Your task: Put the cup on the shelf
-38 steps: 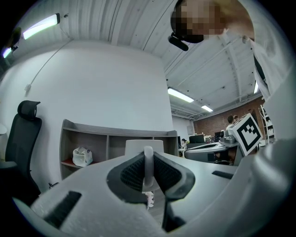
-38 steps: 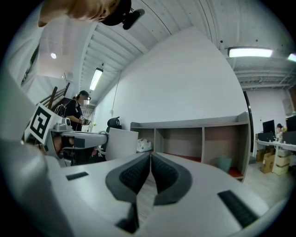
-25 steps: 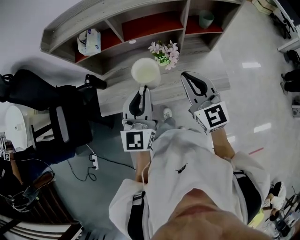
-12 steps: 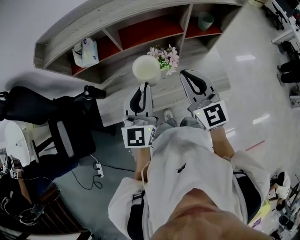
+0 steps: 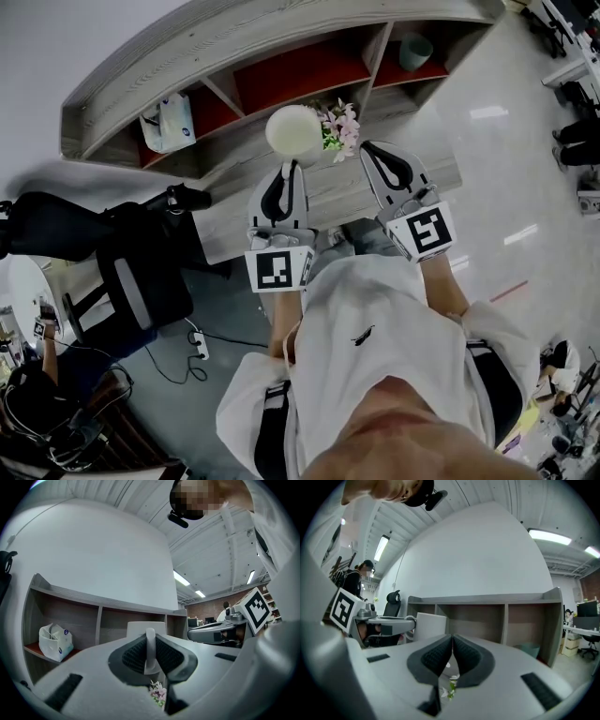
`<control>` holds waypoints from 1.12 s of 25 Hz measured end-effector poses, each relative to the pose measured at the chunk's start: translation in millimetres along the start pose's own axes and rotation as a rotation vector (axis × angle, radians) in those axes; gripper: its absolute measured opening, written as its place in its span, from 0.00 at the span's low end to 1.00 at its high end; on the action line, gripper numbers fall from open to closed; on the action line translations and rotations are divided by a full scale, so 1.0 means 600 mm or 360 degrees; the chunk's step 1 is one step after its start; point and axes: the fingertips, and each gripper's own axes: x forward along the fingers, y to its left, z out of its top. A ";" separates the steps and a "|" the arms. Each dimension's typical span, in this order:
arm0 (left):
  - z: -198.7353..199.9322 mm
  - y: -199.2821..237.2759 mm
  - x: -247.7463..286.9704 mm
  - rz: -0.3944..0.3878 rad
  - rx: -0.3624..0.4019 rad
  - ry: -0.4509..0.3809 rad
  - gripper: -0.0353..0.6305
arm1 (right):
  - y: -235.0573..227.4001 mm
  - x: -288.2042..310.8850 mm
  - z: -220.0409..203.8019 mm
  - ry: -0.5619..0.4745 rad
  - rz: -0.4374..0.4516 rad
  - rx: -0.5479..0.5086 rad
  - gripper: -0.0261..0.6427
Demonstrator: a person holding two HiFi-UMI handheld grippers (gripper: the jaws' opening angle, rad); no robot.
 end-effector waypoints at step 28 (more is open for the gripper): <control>-0.064 0.054 0.135 0.0130 -0.0028 0.0046 0.13 | -0.083 0.120 -0.054 0.0091 0.0147 0.0026 0.09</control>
